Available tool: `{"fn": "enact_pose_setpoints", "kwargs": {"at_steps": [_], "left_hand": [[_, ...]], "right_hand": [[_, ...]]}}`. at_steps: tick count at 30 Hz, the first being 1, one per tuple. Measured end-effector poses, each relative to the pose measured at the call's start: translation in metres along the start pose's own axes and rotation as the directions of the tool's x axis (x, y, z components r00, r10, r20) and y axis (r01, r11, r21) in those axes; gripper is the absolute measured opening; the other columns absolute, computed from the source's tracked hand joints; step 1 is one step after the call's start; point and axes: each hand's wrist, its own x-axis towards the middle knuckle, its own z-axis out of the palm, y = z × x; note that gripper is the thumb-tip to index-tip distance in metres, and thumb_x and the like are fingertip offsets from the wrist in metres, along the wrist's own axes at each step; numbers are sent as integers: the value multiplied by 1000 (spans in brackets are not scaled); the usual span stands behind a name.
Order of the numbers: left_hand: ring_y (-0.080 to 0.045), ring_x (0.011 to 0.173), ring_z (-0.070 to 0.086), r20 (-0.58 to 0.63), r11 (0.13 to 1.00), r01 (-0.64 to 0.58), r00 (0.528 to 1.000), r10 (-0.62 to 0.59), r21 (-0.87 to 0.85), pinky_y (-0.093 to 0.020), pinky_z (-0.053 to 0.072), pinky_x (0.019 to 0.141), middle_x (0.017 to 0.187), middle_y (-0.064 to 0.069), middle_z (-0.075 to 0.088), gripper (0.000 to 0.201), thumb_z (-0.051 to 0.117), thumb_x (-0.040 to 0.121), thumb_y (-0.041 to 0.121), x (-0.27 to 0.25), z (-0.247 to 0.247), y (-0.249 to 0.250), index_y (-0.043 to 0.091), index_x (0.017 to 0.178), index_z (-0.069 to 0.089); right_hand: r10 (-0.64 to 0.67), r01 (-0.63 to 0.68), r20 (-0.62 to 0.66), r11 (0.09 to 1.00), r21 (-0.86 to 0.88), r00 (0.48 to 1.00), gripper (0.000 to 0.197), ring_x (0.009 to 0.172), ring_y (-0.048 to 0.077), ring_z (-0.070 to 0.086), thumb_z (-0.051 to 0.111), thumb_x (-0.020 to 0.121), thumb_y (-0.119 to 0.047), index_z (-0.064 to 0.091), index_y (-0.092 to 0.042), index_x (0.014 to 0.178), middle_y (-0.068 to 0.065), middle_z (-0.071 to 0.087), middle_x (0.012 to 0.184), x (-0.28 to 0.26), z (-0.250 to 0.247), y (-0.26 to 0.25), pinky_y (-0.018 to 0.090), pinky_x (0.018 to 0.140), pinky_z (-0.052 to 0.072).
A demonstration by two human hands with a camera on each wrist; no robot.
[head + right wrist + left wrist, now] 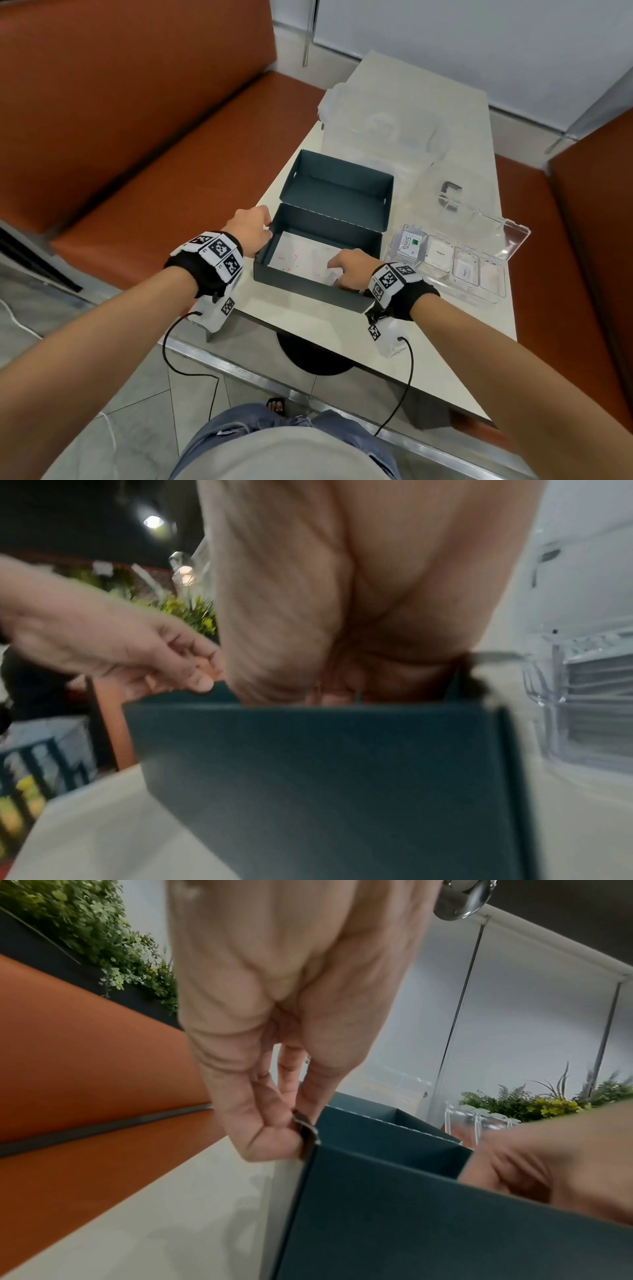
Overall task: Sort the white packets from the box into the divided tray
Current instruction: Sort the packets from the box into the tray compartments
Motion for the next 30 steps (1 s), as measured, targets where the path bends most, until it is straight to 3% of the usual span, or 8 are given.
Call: {"fn": "enact_pose_setpoints", "kwargs": {"at_steps": [4,8,11,16,18,21,25,30], "left_hand": [[-31,90,63,10,1000,-8,1000,8,-7,-41,58,81,116,-17,58,24,54,98,17,0,-1,-3,14,122,51],[-23,96,59,-156,989,-137,977,143,48,-33,52,83,121,-11,58,32,58,96,20,0,-8,8,15,126,52],[-9,90,55,-249,937,-344,913,322,-50,-14,42,70,114,-1,60,28,55,97,28,-7,-13,38,17,123,56],[-13,102,64,34,769,-315,916,400,-556,-34,60,80,118,1,62,38,50,96,46,-29,-5,104,20,123,55],[-17,97,68,178,657,-138,904,390,-741,-34,61,73,119,-6,62,30,51,98,40,-36,2,127,21,120,56],[-26,97,69,350,431,151,832,431,-890,-42,60,76,122,-14,63,26,50,100,17,-39,6,152,12,124,59],[-31,104,68,376,375,195,776,505,-906,-43,58,84,117,-14,67,31,47,97,-2,-32,7,174,12,120,62],[-31,98,68,326,379,168,854,405,-910,-36,61,66,122,-21,62,34,56,93,-4,-23,15,199,2,127,56]], "right_hand": [[38,23,-143,916,400,989,13,81,20,62,75,81,-19,63,-18,84,-3,61,83,-4,-14,4,15,49,47],[107,95,-221,667,739,970,23,88,25,68,70,85,-8,61,-7,106,12,65,99,-19,-32,7,33,63,61],[147,153,-241,447,881,959,18,89,25,68,63,91,-9,60,-6,108,18,65,106,-34,-47,6,32,64,60],[61,284,-305,229,931,950,23,98,28,68,52,96,-4,59,2,117,20,66,110,-57,-65,8,38,82,58],[80,340,-367,241,909,927,24,96,27,69,57,93,-3,60,2,117,18,68,107,-66,-70,10,36,80,58],[224,359,-480,424,832,848,22,79,16,70,69,86,-7,65,-6,107,9,71,91,-75,-78,21,23,63,53],[305,310,-570,600,737,763,20,64,11,59,77,78,-13,65,-23,90,1,60,75,-86,-90,49,21,56,50],[347,283,-568,607,743,747,24,59,5,56,80,74,-13,67,-15,94,-3,59,71,-94,-105,80,16,49,47]]}}
